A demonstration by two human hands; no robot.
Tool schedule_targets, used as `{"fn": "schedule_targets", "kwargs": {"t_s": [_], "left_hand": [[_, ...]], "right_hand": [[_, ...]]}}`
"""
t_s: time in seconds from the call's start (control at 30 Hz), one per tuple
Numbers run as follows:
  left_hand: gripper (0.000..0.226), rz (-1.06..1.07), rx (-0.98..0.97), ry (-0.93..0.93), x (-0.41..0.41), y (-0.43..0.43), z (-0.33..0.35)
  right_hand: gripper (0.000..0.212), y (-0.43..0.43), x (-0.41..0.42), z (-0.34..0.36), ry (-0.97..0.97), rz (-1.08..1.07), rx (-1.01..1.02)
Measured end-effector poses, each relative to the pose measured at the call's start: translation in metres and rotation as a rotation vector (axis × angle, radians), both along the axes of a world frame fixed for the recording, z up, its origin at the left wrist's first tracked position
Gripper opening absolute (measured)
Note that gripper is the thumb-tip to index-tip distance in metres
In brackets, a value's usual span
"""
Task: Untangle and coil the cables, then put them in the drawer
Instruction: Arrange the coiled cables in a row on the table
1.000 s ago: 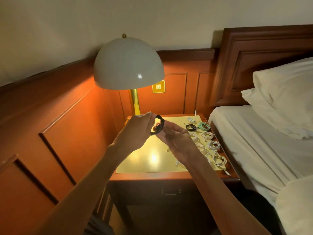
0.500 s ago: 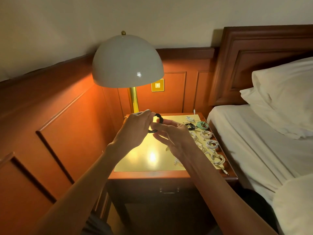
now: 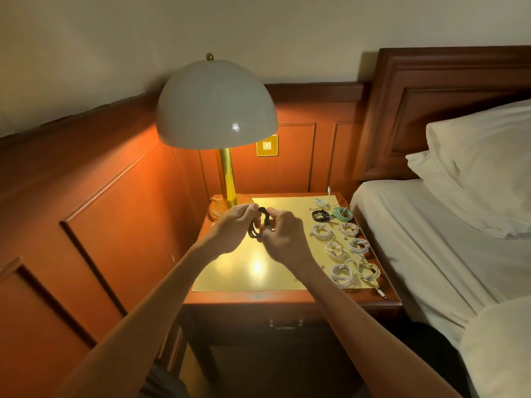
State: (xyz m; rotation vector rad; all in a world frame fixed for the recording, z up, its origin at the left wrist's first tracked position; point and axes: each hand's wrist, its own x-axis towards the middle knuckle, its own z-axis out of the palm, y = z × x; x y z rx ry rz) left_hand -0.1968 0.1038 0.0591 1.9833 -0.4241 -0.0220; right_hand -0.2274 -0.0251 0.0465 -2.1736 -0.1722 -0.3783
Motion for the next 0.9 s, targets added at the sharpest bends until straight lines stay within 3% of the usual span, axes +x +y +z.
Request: {"fn": "schedule_targets", "kwargs": {"t_s": [0.1,0.23,0.33,0.63,0.8,0.9], "left_hand": [[0.04,0.067,-0.166,0.254,0.002,-0.008,0.002],[0.042,0.153,-0.212,0.35,0.002,-0.011,-0.004],[0.039,0.195,-0.19,0.341,0.003,-0.013,-0.007],[0.035,0.194,-0.175,0.299,0.006,-0.021,-0.011],[0.033,0.192,-0.235,0.305,0.012,-0.026,-0.007],[0.031,0.264,-0.342,0.373,0.015,-0.028,-0.002]], "right_hand": [[0.034,0.006,0.0,-0.007,0.028,-0.015,-0.032],[0.032,0.005,0.002,-0.011,0.095,-0.041,-0.045],[0.023,0.004,0.003,-0.009,0.119,-0.078,-0.105],[0.026,-0.011,0.006,0.01,0.257,-0.095,-0.308],[0.022,-0.011,0.003,0.015,0.27,-0.105,-0.364],[0.021,-0.006,-0.003,0.003,0.152,-0.055,-0.365]]}}
